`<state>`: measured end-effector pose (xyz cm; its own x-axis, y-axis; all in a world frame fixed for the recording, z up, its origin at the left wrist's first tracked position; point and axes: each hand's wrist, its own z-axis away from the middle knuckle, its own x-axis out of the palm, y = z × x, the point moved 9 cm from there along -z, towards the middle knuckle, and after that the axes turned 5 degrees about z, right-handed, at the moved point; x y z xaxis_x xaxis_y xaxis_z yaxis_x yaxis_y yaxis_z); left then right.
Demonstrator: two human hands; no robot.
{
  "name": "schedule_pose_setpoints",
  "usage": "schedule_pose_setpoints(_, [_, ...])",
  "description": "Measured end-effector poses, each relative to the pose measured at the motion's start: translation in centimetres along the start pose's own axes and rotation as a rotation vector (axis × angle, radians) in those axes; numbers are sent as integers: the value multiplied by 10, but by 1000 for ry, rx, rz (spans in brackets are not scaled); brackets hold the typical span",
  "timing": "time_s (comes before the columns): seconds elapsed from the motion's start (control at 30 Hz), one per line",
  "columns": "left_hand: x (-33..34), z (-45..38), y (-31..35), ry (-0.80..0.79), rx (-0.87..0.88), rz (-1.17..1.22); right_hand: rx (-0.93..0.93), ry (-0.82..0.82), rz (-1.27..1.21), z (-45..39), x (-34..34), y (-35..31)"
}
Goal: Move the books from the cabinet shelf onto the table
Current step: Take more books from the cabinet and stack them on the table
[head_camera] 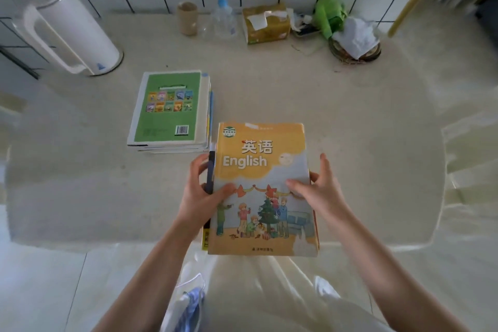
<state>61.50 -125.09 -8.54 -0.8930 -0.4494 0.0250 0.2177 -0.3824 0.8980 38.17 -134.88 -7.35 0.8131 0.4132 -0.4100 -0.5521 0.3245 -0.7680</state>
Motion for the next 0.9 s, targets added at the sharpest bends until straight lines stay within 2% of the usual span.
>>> schedule_pose_setpoints(0.1, [-2, -15, 2, -18, -47, -13, 30, -60, -20, -18, -3, -6])
schedule_pose_setpoints(0.2, [-1, -28, 5, -62, -57, 16, -35, -93, -11, -29, 0, -17])
schedule_pose_setpoints(0.4, [5, -39, 24, -39, 113, -98, -214, -6, -35, -36, -8, -30])
schedule_pose_setpoints(0.67, [0, -35, 22, 48, 311, -215, -250, 166, -13, -36, -12, 0])
schedule_pose_setpoints(0.9, [-3, -24, 11, 67, 378, -314, -313, 156, -84, -26, -6, 13])
